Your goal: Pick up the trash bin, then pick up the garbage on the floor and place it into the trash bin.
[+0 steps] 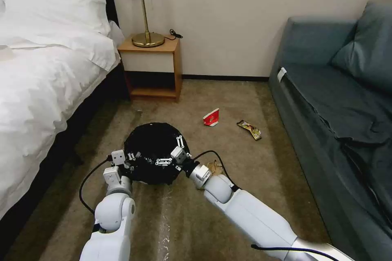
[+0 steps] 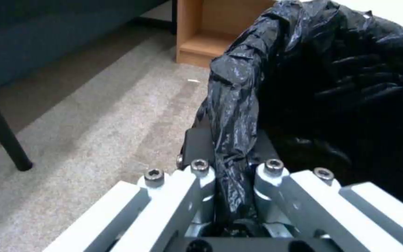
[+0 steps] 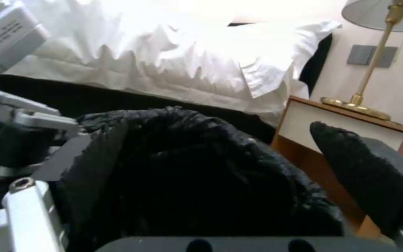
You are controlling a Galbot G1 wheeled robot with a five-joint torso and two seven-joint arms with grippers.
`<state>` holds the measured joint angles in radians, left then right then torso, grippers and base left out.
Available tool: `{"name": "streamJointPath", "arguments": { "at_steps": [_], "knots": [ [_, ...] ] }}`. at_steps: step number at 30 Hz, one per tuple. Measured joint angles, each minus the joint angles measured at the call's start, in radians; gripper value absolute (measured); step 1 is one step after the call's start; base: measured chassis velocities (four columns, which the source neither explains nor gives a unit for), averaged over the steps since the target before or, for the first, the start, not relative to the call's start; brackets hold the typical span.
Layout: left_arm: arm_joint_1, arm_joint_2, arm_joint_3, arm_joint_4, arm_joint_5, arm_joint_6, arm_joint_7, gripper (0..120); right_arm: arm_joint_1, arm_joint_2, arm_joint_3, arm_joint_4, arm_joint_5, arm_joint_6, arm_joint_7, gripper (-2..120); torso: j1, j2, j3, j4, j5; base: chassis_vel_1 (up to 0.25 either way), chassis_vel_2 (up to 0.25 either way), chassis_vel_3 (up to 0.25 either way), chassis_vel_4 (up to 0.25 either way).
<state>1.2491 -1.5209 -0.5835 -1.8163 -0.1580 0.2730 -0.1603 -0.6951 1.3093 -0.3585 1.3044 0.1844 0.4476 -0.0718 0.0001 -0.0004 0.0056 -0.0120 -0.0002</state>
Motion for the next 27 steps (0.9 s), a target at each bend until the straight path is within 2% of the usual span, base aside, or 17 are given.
{"name": "streamJointPath", "arguments": {
  "at_steps": [8, 16, 23, 27],
  "knots": [
    [0.0, 0.006, -0.007, 0.0, -0.001, 0.0, 0.001, 4, 0.03, 0.002, 0.052, 0.027, 0.015, -0.032, 0.03, 100, 0.0, 0.0, 0.0, 0.0, 0.0, 0.0, 0.0, 0.0, 0.0],
    [-0.003, 0.019, -0.041, 0.005, -0.019, -0.001, 0.009, 4, 0.042, -0.011, 0.112, 0.039, 0.028, -0.084, 0.103, 100, 0.0, 0.0, 0.0, 0.0, 0.0001, 0.0, 0.0, 0.0, 0.0],
    [-0.006, 0.028, -0.067, -0.003, -0.036, -0.001, 0.012, 4, 0.029, -0.015, 0.14, 0.038, 0.099, -0.24, 0.279, 100, 0.0, 0.0, 0.0, 0.0, 0.0, 0.0, 0.0, 0.0, 0.0],
    [-0.004, 0.03, -0.076, -0.007, -0.041, -0.001, 0.012, 4, 0.022, -0.019, 0.146, 0.01, 0.152, -0.291, 0.328, 100, 0.0, 0.0, 0.0, 0.0, 0.0001, 0.0, 0.0, 0.0, 0.0]
  ]
}}
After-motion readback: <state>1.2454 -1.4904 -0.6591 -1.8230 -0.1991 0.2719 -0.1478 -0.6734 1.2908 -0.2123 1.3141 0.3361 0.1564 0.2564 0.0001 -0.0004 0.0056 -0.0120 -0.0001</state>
